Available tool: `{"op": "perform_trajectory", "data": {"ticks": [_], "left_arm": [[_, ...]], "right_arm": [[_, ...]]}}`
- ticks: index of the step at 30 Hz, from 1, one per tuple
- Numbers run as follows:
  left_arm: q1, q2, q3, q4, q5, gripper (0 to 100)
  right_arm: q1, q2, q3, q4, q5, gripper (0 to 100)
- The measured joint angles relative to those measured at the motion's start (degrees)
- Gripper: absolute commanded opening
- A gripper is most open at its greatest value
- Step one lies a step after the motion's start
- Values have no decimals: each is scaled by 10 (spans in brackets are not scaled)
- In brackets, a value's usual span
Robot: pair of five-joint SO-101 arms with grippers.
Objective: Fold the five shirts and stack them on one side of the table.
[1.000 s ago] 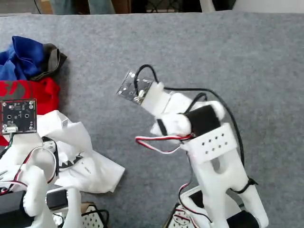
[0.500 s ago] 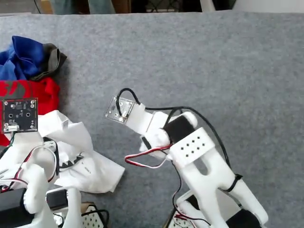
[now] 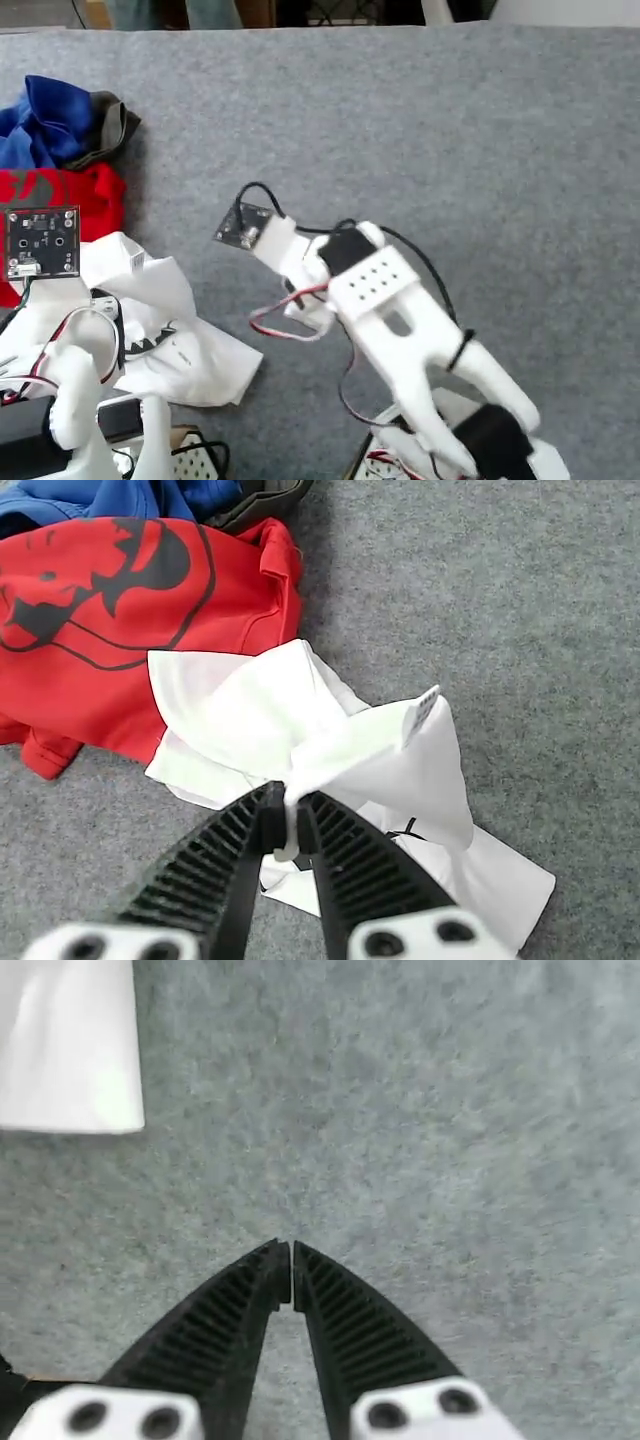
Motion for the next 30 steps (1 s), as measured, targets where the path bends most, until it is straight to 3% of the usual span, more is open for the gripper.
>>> {"op": "perform_trajectory", "data": {"ticks": [4,12,23,30], "left_arm": [[0,0,0,0,0,29],[0,0,14,0,-17,29],[-46,0,21,0,-41,29],[-87,-3,22,0,-41,29]], "right_arm": [[-40,58,-36,-1,-5,22],[-84,117,-59,-11,-5,154],[-157,145,-61,-98,9,155],[-223,230,-61,-156,-59,152]]}}
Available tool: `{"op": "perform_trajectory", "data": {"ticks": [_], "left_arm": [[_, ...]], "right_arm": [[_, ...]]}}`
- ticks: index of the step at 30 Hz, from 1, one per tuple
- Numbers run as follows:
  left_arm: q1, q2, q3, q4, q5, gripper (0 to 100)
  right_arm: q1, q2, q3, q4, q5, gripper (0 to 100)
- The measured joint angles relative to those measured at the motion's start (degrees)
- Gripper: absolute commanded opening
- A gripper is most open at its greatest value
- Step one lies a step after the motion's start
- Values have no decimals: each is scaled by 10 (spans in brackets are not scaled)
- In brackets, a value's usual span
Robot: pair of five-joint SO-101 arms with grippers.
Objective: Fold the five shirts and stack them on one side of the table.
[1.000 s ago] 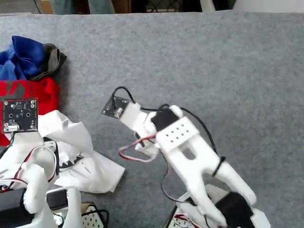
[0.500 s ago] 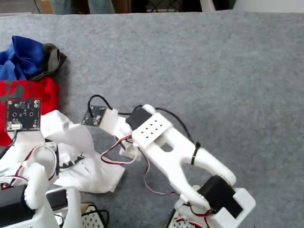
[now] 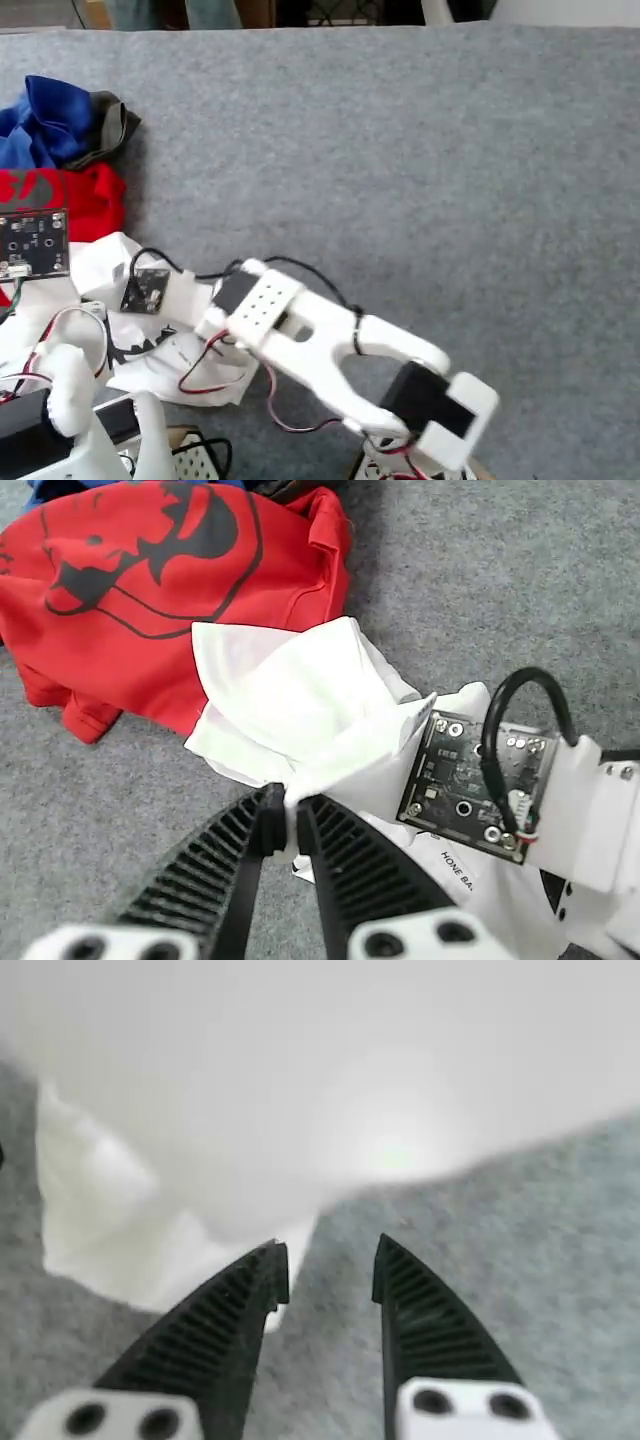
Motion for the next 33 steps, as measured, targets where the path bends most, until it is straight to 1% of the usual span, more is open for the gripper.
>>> {"op": "perform_trajectory", "data": {"ticks": [3,6,8,10,16,20,23,27,30,33], "left_arm": [[-28,0,0,0,0,29],[-40,0,0,0,0,29],[-42,0,0,0,0,29],[-42,0,0,0,0,29],[-42,0,0,0,0,29],[-42,0,0,0,0,29],[-42,0,0,-11,0,29],[-42,1,-1,-55,0,29],[-30,30,-4,-82,0,29],[-10,85,-31,-91,0,29]], "right_arm": [[-6,41,-15,-23,-23,152],[-5,79,-40,-29,-30,147],[-5,102,-56,-28,-31,100],[-4,117,-75,-22,-31,15],[1,136,-103,-7,-31,14],[24,135,-107,16,-31,14],[70,111,-106,46,-30,14],[156,49,-106,104,1,14],[237,-9,-106,151,29,13],[333,-65,-106,203,68,13]]}}
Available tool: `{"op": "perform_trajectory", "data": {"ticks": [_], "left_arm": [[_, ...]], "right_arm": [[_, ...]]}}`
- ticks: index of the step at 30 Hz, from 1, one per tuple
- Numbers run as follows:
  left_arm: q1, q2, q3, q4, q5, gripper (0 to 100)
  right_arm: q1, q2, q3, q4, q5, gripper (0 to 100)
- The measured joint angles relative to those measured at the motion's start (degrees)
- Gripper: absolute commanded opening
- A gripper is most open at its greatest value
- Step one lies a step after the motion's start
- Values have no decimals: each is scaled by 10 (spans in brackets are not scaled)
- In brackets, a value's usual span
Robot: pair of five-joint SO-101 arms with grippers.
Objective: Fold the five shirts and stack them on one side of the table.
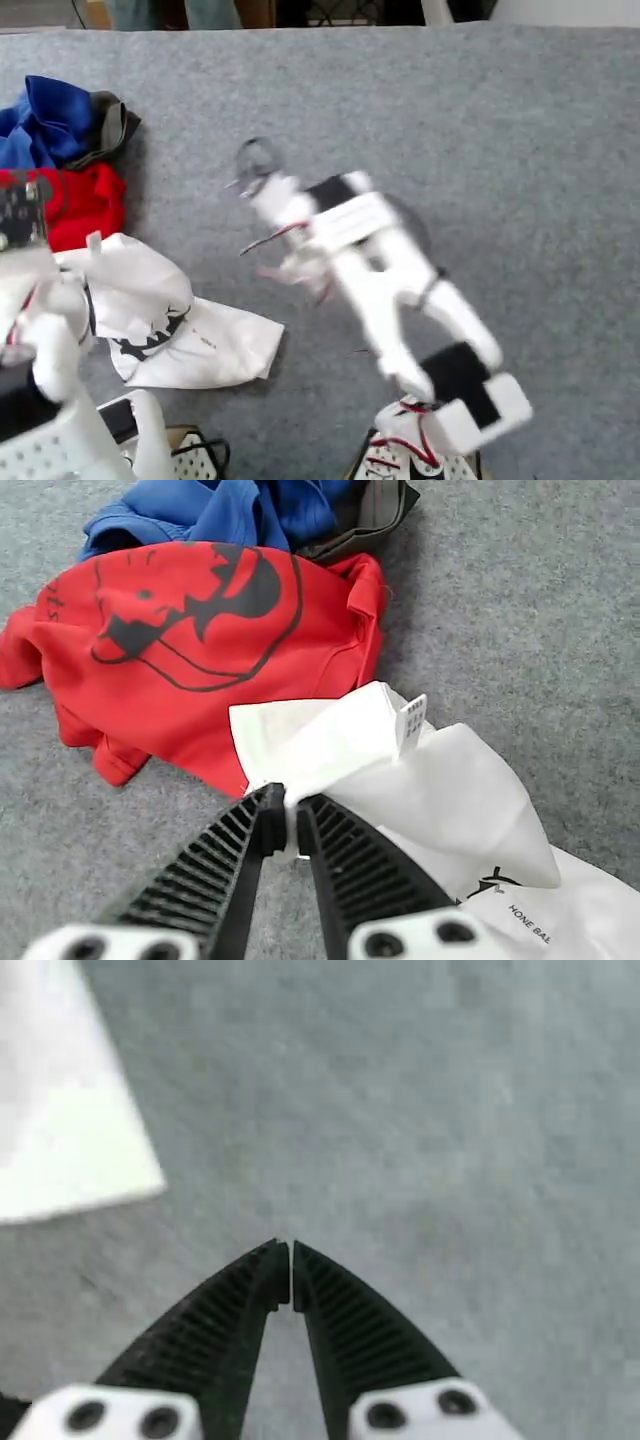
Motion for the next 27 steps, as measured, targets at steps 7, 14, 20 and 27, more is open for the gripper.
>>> {"op": "perform_trajectory", "data": {"ticks": [7,14,20,27], "left_arm": [[33,138,-106,13,4,29],[34,148,-137,70,4,29],[34,148,-138,77,5,29],[34,148,-138,81,6,29]], "right_arm": [[113,-99,29,56,77,15],[-79,-107,97,-11,8,174],[-211,-42,110,-104,-61,211],[-276,124,50,-131,-85,113]]}}
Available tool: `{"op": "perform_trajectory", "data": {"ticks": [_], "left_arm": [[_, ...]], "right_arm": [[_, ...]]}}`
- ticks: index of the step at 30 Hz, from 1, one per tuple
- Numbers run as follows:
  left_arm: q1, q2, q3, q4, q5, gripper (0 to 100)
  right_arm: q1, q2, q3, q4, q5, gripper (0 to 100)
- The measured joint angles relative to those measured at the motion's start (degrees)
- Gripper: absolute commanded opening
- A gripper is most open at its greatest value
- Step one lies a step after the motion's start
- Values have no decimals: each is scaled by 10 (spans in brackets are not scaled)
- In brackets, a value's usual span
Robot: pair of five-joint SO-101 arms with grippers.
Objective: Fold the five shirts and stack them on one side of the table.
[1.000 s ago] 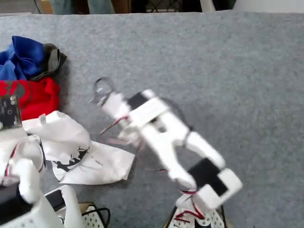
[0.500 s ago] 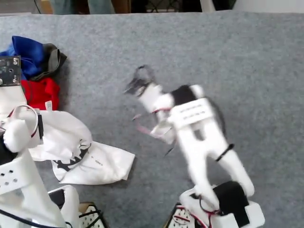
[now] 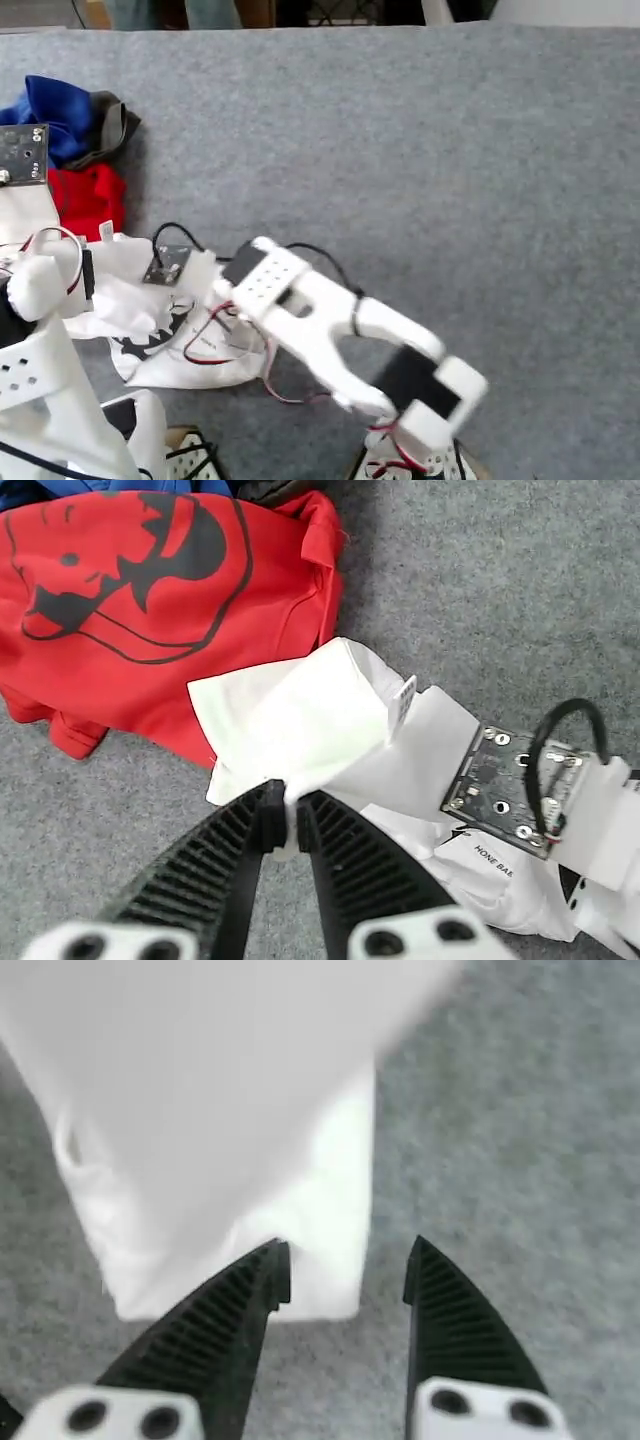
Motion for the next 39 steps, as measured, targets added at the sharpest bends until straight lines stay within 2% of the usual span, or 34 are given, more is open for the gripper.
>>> {"op": "perform_trajectory", "data": {"ticks": [3,8,12,18,28,39], "left_arm": [[0,0,0,0,0,29],[0,0,0,0,0,29],[0,0,0,0,0,29],[10,5,0,0,1,29],[99,4,47,10,1,29],[180,5,47,9,1,29]], "right_arm": [[-8,47,-24,-2,-2,15],[-4,72,-38,-3,-3,13],[33,68,-38,-1,-2,13],[134,-11,-13,47,30,13],[369,-234,143,106,164,13],[577,-412,251,146,263,13]]}}
